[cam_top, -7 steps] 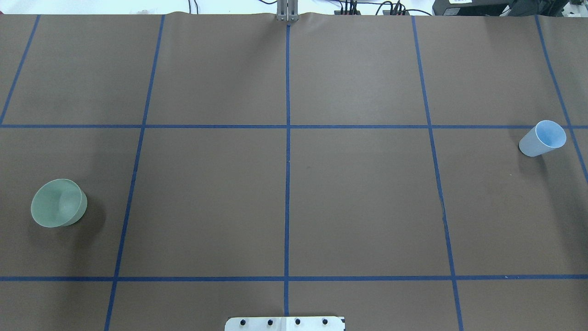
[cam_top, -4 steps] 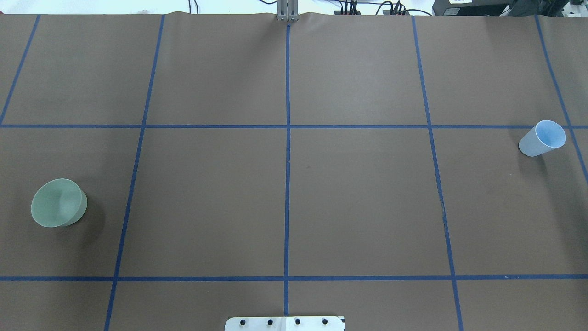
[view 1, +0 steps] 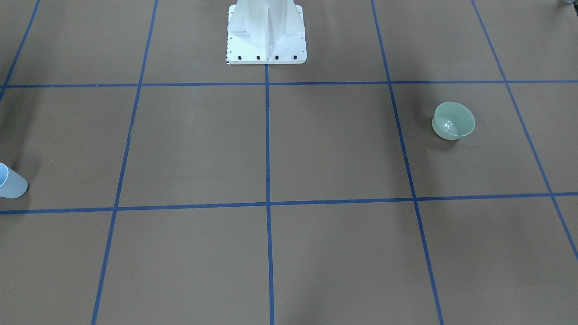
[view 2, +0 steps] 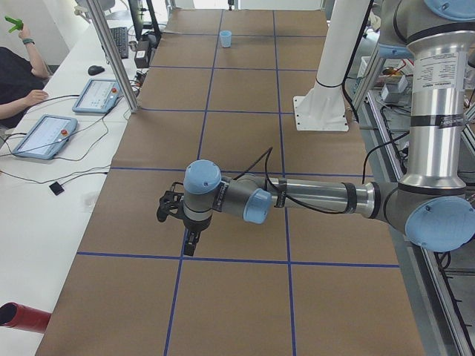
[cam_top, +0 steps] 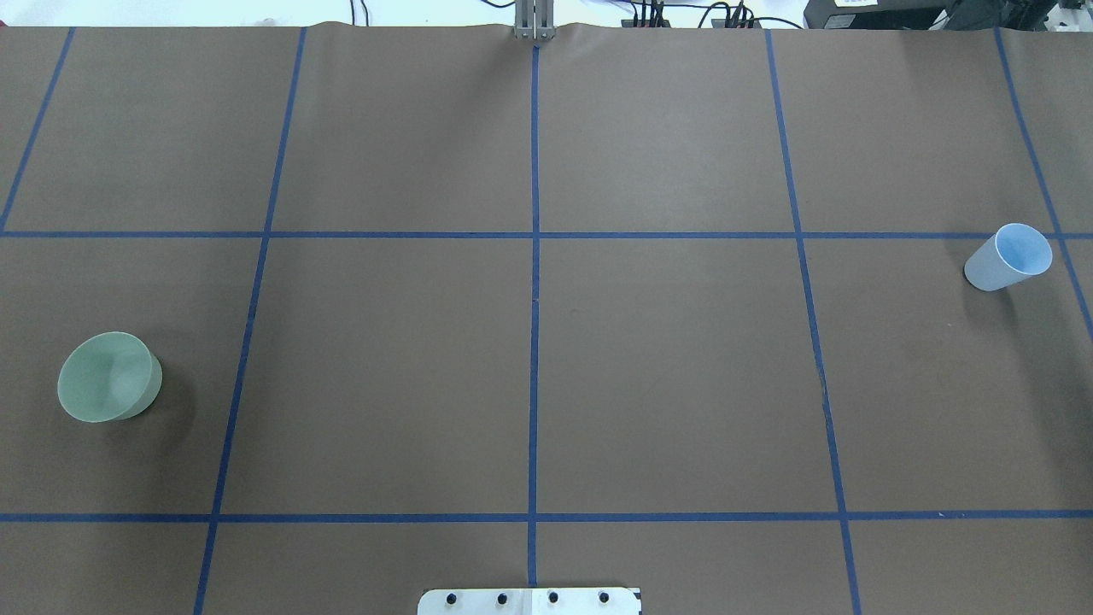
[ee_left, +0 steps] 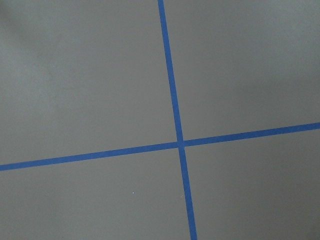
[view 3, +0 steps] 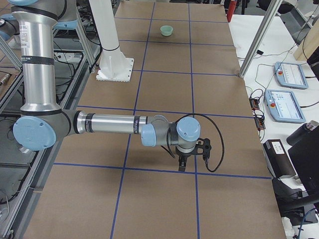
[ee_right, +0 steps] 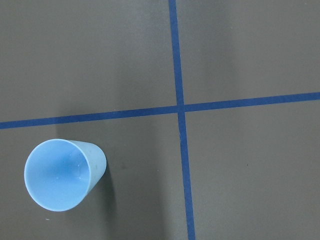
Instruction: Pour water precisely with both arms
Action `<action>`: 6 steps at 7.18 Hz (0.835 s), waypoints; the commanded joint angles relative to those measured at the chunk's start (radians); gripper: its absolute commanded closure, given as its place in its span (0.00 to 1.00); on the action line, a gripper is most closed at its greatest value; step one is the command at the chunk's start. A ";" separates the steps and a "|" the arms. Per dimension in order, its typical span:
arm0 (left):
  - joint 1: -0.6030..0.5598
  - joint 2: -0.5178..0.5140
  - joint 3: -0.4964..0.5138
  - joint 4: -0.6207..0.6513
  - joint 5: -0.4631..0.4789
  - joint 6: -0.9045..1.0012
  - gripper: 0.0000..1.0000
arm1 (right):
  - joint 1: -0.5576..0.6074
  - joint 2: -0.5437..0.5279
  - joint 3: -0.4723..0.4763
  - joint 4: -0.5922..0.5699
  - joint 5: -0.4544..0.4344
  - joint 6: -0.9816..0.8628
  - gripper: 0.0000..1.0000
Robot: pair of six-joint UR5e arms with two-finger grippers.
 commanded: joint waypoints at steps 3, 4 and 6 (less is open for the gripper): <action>-0.001 0.002 -0.012 0.019 0.000 -0.001 0.00 | 0.019 -0.004 0.117 -0.154 -0.002 -0.010 0.00; -0.001 0.002 -0.012 0.019 0.000 0.000 0.00 | 0.025 -0.008 0.127 -0.172 -0.008 -0.012 0.00; 0.000 0.008 -0.012 0.019 0.000 0.000 0.00 | 0.029 -0.013 0.125 -0.172 -0.013 -0.013 0.00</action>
